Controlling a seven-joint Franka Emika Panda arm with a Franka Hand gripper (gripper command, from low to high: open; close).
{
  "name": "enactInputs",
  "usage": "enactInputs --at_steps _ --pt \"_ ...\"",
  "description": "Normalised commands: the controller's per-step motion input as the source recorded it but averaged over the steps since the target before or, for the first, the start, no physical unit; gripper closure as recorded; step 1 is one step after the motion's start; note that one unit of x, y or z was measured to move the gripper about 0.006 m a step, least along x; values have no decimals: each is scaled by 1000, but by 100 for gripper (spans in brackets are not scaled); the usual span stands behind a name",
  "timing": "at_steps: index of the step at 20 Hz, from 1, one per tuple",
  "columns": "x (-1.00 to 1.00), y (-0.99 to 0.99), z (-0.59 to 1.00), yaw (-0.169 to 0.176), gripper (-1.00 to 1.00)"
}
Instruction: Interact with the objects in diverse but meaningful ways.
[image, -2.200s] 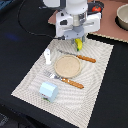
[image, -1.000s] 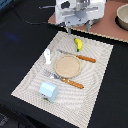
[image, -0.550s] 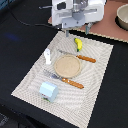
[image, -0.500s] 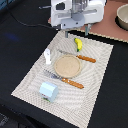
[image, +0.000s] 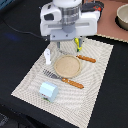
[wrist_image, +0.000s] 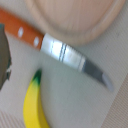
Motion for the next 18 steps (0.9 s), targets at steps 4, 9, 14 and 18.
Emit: enactInputs --at_steps 4,9,14,18 --pt "234 -441 294 -181 -100" --pt "122 -367 55 -224 -100" --pt "87 -497 0 -137 -100" --pt "501 -400 30 -42 -100"
